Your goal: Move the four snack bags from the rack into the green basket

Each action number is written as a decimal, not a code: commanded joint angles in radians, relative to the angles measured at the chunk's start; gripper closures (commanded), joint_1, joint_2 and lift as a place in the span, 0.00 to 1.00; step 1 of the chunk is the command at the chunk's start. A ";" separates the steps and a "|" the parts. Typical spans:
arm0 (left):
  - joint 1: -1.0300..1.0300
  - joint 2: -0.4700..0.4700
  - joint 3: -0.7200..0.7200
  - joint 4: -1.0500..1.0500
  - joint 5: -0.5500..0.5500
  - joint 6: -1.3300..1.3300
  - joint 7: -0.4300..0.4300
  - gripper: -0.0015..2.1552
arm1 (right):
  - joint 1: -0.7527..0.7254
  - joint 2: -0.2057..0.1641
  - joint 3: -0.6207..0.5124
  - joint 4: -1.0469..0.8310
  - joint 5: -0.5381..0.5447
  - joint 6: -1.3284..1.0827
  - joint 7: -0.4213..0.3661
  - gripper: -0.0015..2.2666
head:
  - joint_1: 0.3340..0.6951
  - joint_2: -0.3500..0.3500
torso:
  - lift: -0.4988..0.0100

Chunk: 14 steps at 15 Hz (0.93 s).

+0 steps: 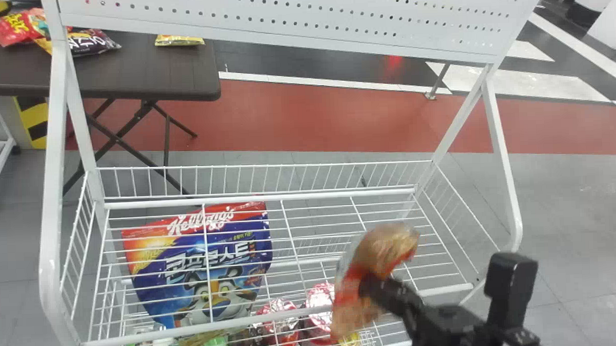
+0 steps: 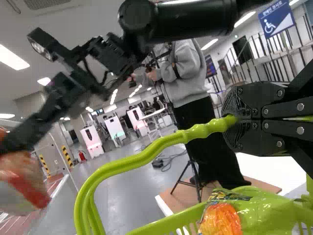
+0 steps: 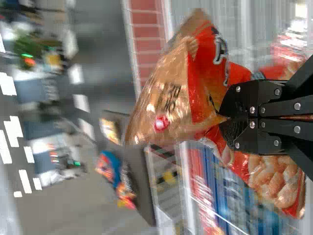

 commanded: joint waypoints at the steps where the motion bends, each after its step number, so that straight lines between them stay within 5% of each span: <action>1: -0.002 -0.002 -0.001 0.000 -0.001 0.000 0.000 0.68 | 0.049 0.008 -0.025 -0.049 -0.018 0.224 0.045 0.97 | 1.00 0.00 | 0.98; 9: -0.002 -0.005 -0.004 0.003 -0.005 -0.003 0.005 0.68 | 0.124 0.018 -0.066 -0.104 -0.113 0.727 0.203 0.97 | 1.00 0.00 | 0.98; 14: -0.002 -0.002 -0.005 0.003 -0.003 -0.009 0.005 0.68 | 0.138 0.009 0.064 -0.058 0.027 0.601 0.145 0.97 | 1.00 0.00 | 0.98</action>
